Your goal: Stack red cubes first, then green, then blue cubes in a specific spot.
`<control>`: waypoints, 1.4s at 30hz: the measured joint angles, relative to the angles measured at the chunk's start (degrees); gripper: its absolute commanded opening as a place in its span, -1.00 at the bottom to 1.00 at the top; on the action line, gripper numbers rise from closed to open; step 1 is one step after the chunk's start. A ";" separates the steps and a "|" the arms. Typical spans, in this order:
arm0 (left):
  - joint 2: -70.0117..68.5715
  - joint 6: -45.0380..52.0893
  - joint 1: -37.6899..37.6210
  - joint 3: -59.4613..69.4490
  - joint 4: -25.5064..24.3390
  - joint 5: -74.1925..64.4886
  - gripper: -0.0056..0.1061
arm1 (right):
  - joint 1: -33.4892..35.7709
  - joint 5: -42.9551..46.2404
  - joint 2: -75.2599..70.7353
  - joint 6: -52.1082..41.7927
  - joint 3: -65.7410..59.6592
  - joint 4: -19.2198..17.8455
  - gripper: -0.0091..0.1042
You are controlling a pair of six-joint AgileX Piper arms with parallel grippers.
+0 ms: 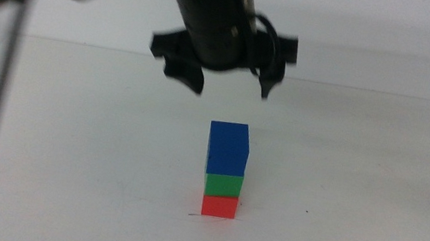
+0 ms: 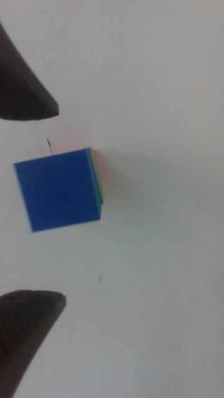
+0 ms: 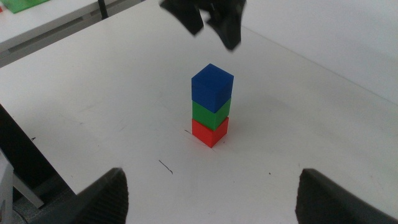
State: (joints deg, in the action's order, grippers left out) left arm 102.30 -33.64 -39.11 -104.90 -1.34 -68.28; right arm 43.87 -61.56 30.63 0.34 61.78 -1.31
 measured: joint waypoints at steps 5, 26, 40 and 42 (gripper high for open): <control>-5.97 0.71 0.00 0.00 -1.65 0.05 0.77 | 0.00 0.00 0.00 0.00 0.00 0.00 0.49; -38.67 25.96 20.81 14.24 -12.29 2.50 0.77 | 0.00 0.00 0.00 0.00 0.00 -0.23 0.49; -59.52 35.29 37.98 32.17 -0.91 13.49 0.77 | 0.00 0.00 0.00 0.00 0.00 -0.28 0.49; -60.45 35.29 37.98 32.73 -0.35 13.54 0.77 | 0.00 0.00 0.00 0.00 0.00 -0.28 0.49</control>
State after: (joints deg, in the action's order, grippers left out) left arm 41.84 1.66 -1.14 -72.17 -1.69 -54.73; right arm 43.87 -61.56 30.63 0.34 61.78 -1.60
